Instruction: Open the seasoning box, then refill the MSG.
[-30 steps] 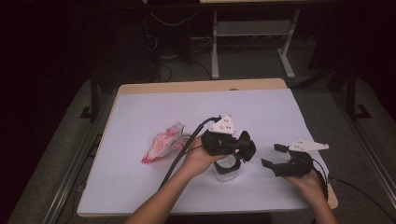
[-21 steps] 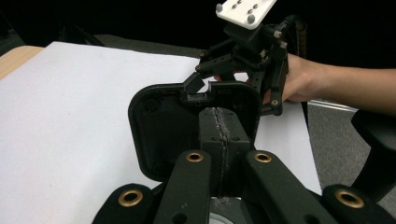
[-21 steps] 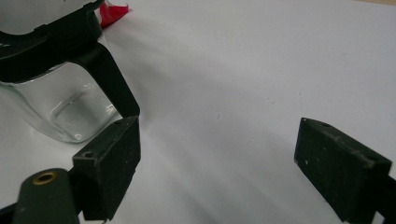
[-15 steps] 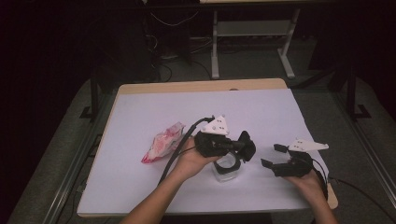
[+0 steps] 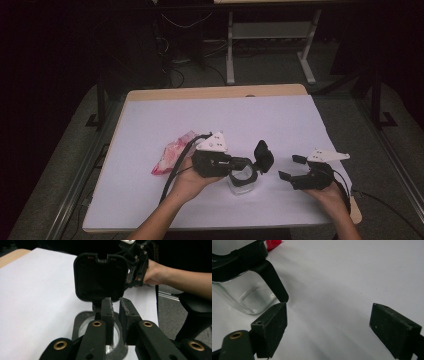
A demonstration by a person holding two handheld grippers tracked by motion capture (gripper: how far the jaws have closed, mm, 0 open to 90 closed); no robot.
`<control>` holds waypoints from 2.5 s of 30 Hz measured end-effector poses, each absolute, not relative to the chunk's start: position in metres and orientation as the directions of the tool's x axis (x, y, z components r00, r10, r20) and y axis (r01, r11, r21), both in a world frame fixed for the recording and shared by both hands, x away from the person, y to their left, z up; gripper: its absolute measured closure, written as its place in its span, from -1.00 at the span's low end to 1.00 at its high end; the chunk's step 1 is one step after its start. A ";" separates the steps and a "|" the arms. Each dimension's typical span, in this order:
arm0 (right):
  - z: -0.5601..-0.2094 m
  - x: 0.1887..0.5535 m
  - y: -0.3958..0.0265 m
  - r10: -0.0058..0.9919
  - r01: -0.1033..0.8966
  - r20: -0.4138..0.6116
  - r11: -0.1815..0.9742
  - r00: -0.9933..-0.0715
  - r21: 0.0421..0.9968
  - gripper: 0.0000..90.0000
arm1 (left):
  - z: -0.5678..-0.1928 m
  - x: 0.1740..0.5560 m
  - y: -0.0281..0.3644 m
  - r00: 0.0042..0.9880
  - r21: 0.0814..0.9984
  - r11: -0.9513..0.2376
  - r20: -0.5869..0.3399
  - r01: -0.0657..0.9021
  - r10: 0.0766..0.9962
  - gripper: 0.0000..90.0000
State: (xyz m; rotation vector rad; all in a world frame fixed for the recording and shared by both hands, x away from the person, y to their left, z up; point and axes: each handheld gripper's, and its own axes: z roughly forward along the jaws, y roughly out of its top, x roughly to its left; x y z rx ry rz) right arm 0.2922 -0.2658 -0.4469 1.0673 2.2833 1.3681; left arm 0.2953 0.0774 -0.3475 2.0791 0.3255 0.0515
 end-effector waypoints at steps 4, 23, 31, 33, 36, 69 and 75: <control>-0.447 0.292 -0.266 0.709 0.465 0.151 0.273 -0.689 0.842 -0.66 | -0.350 0.290 0.087 0.959 0.851 -0.475 -0.107 0.225 0.262 0.67; -0.452 0.291 -0.264 0.709 0.478 0.148 0.291 -0.689 0.829 -0.65 | -0.390 0.270 0.140 0.933 0.825 -0.487 -0.123 0.286 0.339 0.53; -0.451 0.292 -0.265 0.714 0.472 0.141 0.288 -0.686 0.833 -0.65 | -0.405 0.264 0.162 0.918 0.811 -0.492 -0.132 0.317 0.374 0.47; -0.452 0.292 -0.265 0.715 0.477 0.143 0.290 -0.684 0.830 -0.66 | -0.408 0.262 0.166 0.912 0.812 -0.484 -0.137 0.327 0.386 0.46; -0.453 0.292 -0.265 0.715 0.478 0.142 0.292 -0.684 0.828 -0.66 | -0.411 0.259 0.170 0.910 0.802 -0.498 -0.131 0.330 0.392 0.42; -0.453 0.294 -0.267 0.720 0.478 0.150 0.276 -0.678 0.834 -0.66 | -0.353 0.264 0.237 0.879 0.857 -0.396 -0.124 0.329 0.461 0.33; -0.452 0.293 -0.267 0.721 0.478 0.148 0.279 -0.677 0.833 -0.66 | -0.348 0.283 0.232 0.869 0.852 -0.421 -0.075 0.310 0.489 0.21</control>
